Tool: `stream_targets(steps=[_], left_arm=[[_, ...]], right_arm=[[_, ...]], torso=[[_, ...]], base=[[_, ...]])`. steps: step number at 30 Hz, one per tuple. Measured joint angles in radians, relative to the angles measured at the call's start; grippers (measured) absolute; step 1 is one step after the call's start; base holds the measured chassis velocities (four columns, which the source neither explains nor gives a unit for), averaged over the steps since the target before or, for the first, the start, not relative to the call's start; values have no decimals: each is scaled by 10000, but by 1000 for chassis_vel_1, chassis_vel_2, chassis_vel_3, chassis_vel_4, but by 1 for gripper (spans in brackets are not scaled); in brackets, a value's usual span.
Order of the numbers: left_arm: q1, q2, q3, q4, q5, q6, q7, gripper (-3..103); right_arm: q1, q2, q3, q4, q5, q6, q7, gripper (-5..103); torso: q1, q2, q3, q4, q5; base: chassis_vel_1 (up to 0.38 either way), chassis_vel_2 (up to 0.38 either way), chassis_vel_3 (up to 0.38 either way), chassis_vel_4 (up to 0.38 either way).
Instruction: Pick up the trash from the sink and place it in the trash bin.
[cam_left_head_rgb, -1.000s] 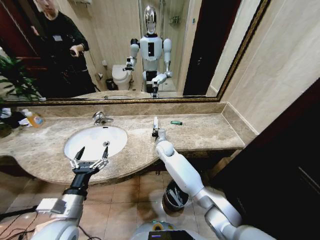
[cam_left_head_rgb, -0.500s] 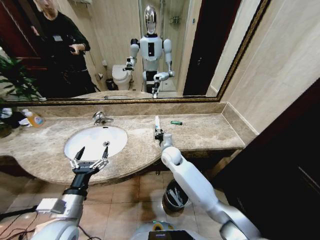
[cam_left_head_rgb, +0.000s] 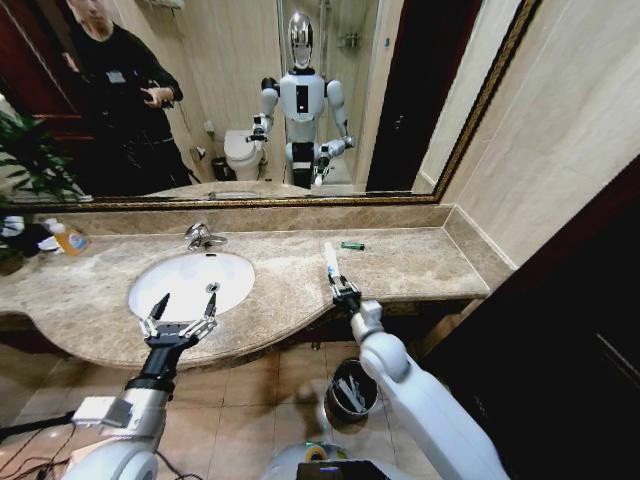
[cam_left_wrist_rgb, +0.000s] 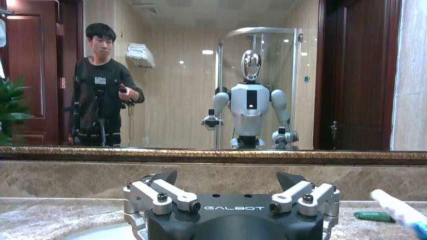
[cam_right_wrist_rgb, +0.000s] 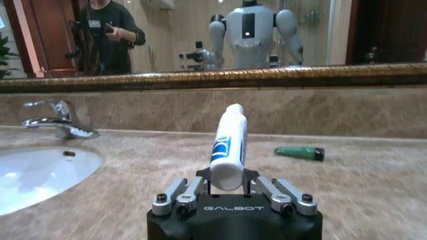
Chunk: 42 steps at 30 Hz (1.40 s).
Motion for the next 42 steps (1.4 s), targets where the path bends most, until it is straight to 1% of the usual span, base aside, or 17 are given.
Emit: stream_targets(steps=[4, 7, 9, 13, 15, 18, 20, 23, 30, 33, 39, 42], left_arm=[[0, 0, 0, 0, 0, 0, 0, 100], [0, 0, 0, 0, 0, 0, -1, 100], [0, 0, 0, 0, 0, 0, 0, 100], [0, 0, 0, 0, 0, 0, 0, 100], [0, 0, 0, 0, 0, 0, 0, 100], [0, 0, 0, 0, 0, 0, 0, 100], [0, 0, 0, 0, 0, 0, 0, 100], [0, 0, 0, 0, 0, 0, 0, 100], [0, 0, 0, 0, 0, 0, 0, 100], [0, 0, 0, 0, 0, 0, 0, 100], [0, 0, 0, 0, 0, 0, 0, 100], [0, 0, 0, 0, 0, 0, 0, 100]], right_arm=[[-514, -75, 174, 322, 11, 13, 0, 27], [-1650, -75, 520, 917, -178, 75, -6, 27], [-1843, -46, 567, 1012, -249, 99, -4, 27], [-3160, 189, 827, 1556, -997, 490, 49, 27], [-3359, 226, 847, 1643, -1088, 546, 90, 27], [-4093, 435, 872, 1828, -1543, 789, 257, 27], [-4193, 469, 871, 1828, -1644, 831, 270, 27], [-4742, 638, 822, 1814, -2045, 1017, 270, 27], [-5124, 766, 781, 1470, -2388, 1289, 271, 27], [-5147, 812, 778, 1053, -2494, 1422, 254, 27], [-4760, 1007, 868, -410, -2967, 2028, 68, 27], [-4608, 1046, 878, -915, -2951, 2065, 18, 27]], torso=[[0, 0, 0, 0, 1], [0, 0, 0, 0, 0], [1, 0, 0, 1, 0], [0, 0, 0, 1, -1], [0, 0, 0, 0, -1], [0, 0, 0, 1, -1], [0, 0, 1, 1, -1], [0, 0, 1, 0, -1], [0, 0, 1, 1, -2], [1, 0, 2, 0, -2], [1, 0, 2, 1, -1], [1, -1, 2, 1, -2]], base=[[0, 0, 0, 0], [0, 0, 0, 0], [0, 0, 0, 0], [0, 0, 0, 0], [0, 0, 0, 0], [0, 0, 0, 0], [0, 0, 0, 0], [0, 0, 0, 0], [0, 0, 0, 0], [0, 0, 0, 0], [0, 0, 0, 0], [0, 0, 0, 0]])
